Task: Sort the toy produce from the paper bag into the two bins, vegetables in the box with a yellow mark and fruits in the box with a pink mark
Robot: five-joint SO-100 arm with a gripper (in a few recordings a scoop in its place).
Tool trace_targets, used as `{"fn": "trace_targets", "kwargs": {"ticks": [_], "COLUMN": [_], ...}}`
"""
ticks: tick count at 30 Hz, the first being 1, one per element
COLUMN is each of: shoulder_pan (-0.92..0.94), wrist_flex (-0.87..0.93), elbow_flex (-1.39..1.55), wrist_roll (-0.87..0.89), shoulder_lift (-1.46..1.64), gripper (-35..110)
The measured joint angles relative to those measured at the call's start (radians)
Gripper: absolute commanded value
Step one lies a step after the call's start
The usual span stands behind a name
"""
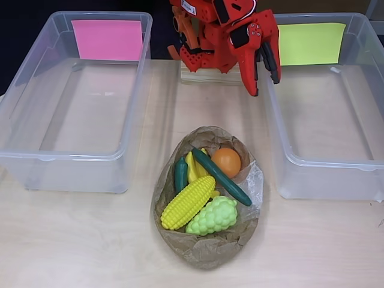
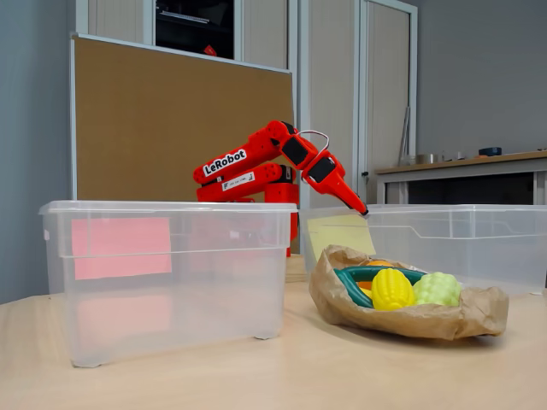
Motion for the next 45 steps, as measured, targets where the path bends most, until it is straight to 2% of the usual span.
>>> {"fn": "trace_targets", "kwargs": {"ticks": [39,42,45], "shoulder_pan": [0.000,-0.051,-0.138], "wrist_flex": [0.000,0.002,-0.086], "elbow_flex": [0.000,0.002,0.032], "wrist_roll": [0.000,0.084,0.137], "shoulder_lift": [0.000,0.028,0.055], "gripper": [29,29,29]}}
